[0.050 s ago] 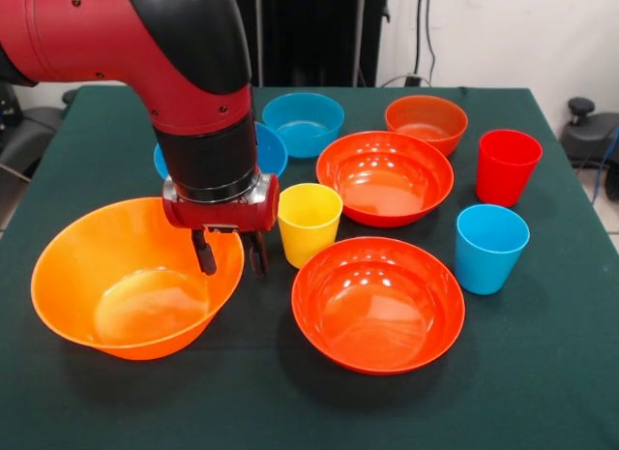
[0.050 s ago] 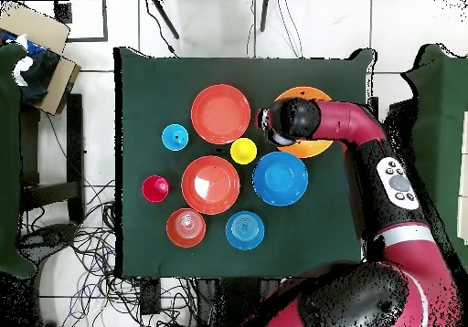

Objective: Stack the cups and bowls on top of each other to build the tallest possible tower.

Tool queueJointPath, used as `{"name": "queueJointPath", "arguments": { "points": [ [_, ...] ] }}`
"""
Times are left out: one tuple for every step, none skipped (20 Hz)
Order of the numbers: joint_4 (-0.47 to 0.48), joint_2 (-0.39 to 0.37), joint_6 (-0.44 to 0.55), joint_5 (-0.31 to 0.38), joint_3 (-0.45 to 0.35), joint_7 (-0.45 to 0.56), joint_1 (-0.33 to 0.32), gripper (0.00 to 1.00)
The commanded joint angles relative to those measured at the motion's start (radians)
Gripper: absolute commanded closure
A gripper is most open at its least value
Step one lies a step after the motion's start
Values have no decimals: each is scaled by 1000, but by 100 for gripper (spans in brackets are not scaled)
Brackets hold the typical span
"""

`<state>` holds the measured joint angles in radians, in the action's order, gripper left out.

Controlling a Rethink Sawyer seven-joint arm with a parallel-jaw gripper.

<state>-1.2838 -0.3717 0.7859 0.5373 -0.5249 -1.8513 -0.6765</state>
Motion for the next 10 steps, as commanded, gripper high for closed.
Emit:
{"name": "queueJointPath", "arguments": {
  "points": [
    [-38,45,-62,105,1,204,12,0],
    [-36,42,-63,116,-2,199,13,100],
    [-34,41,-62,118,1,197,16,100],
    [-32,40,-62,120,3,195,19,100],
    [-30,38,-62,125,5,193,23,100],
    [-29,36,-61,127,6,191,26,100],
    [-27,34,-63,132,6,192,28,100],
    [-27,32,-60,132,7,192,30,100],
    [-26,30,-62,134,9,190,33,100],
    [-32,25,-68,137,11,185,34,100]
  ]
}}
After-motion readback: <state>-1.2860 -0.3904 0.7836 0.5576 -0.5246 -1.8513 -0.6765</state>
